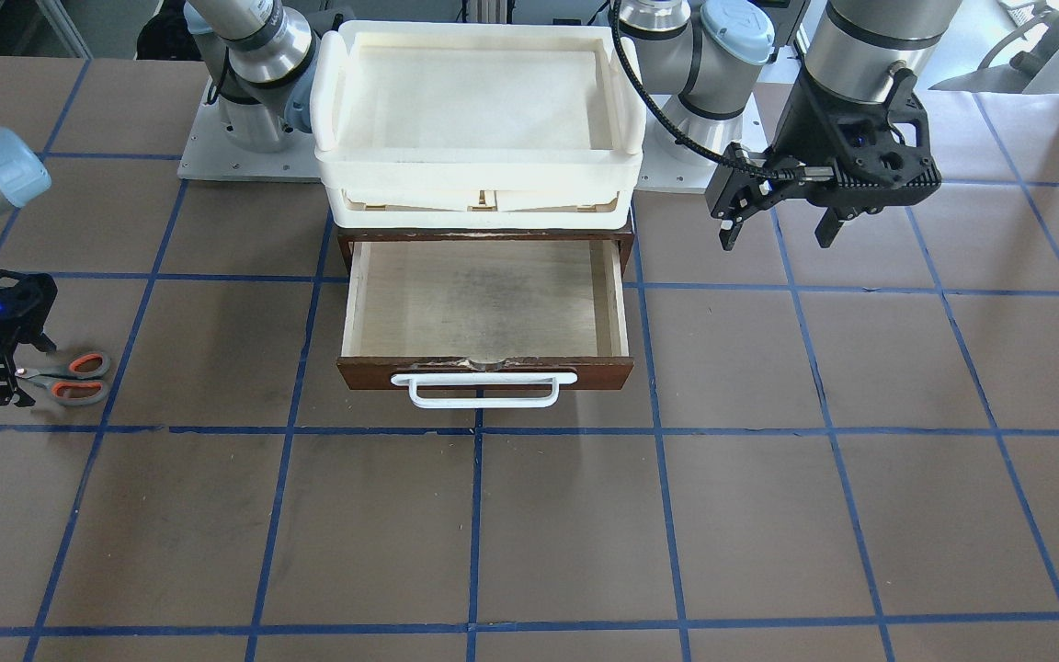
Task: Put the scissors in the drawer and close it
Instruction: 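Move the right gripper over the grey-and-orange scissors and grasp them, then lift the scissors with the right gripper and carry them over the drawer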
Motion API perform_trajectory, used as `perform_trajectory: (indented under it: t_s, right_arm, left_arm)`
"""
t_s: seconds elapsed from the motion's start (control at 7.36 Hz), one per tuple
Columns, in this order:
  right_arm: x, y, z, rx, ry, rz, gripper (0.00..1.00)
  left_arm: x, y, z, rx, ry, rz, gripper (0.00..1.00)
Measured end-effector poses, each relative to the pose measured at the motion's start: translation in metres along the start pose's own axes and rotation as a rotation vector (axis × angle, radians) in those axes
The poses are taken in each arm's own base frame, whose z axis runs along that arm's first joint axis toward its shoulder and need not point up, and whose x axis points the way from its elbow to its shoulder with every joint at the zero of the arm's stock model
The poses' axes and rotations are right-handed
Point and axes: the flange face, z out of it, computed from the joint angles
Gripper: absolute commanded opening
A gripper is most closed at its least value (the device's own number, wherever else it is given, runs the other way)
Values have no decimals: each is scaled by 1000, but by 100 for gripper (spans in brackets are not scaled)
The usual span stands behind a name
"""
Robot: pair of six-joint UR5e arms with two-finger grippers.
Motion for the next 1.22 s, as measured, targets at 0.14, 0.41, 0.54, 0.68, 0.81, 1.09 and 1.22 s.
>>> perform_trajectory:
  t_s: [0.14,0.41,0.54,0.68,0.81,1.09,1.22]
  right_arm:
    - [1,2,-1,-4,1,2,57]
    - [1,2,1,1,-6,9,55]
    - [1,2,4,7,-11,14,46]
    - [1,2,6,11,-15,16,32]
    - [1,2,7,12,-15,17,19]
    - [1,1,6,10,-12,16,15]
    - [2,1,6,10,-11,15,15]
  left_arm:
    - [0,0,0,0,0,0,100]
    - [0,0,0,-1,0,1,100]
    - [0,0,0,-1,0,0,100]
    - [-1,0,0,-2,0,0,100]
    - [-1,0,0,-1,-1,0,100]
    - [-1,0,0,-1,-2,0,100]
    - [0,0,0,-1,-2,0,100]
